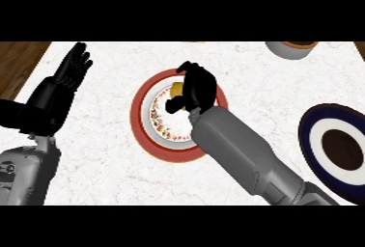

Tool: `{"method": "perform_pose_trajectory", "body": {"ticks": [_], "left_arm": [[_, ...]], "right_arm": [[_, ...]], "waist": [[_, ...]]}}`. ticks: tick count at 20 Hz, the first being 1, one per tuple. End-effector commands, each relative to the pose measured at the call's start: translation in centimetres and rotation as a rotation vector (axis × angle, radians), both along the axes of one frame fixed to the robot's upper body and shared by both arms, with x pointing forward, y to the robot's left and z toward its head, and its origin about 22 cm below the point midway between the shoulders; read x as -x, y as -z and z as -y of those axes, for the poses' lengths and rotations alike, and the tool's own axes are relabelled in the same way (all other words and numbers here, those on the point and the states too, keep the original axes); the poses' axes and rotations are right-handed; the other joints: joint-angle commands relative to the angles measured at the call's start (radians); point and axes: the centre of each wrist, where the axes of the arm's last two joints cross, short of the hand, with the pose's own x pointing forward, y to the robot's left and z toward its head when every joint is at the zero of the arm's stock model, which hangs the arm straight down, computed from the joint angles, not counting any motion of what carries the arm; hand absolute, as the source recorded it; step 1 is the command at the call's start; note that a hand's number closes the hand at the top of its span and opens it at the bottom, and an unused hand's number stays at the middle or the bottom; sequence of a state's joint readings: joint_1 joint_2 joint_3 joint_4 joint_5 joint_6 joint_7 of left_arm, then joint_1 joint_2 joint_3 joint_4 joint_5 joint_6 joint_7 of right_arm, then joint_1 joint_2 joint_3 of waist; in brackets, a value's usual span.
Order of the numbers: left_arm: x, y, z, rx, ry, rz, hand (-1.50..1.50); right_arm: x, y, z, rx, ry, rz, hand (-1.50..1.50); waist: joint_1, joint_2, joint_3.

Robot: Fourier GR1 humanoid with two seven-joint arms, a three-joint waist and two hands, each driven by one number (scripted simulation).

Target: Pick the lemon from the plate and place it in the plate

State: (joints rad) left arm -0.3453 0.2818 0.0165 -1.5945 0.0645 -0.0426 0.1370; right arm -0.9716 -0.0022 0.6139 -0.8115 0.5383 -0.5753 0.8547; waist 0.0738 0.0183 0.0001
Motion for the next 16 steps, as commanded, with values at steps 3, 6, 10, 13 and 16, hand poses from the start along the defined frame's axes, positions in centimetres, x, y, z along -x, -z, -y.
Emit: {"method": "perform_pose_trajectory", "body": {"ticks": [3, 6, 10, 13, 16], "left_arm": [[0.0, 1.6, 0.6, 0.005, 0.000, 0.004, 0.00], [0.0, 1.4, 0.6, -0.002, 0.026, -0.004, 0.00], [0.3, 0.6, 0.8, -0.002, 0.012, 0.000, 0.00], [-0.1, 1.0, -1.6, -0.008, -0.016, 0.013, 0.00], [0.0, -0.1, -0.8, -0.002, -0.037, -0.002, 0.00]], "right_arm": [[-0.7, 0.8, 0.5, -0.169, -0.014, 0.051, -1.50], [-0.8, 0.7, 0.4, -0.237, 0.040, 0.168, -1.50], [-1.1, -0.1, 0.4, -0.341, 0.077, 0.273, -1.50], [-0.9, -1.2, 0.3, -0.469, 0.081, 0.281, -1.50], [-0.8, -1.6, 0.7, -0.539, 0.096, 0.316, -1.50]], "waist": [[0.012, 0.007, 0.000], [0.019, 0.007, 0.001], [0.007, -0.002, 0.001], [0.004, 0.000, 0.001], [-0.031, -0.009, 0.001]]}}
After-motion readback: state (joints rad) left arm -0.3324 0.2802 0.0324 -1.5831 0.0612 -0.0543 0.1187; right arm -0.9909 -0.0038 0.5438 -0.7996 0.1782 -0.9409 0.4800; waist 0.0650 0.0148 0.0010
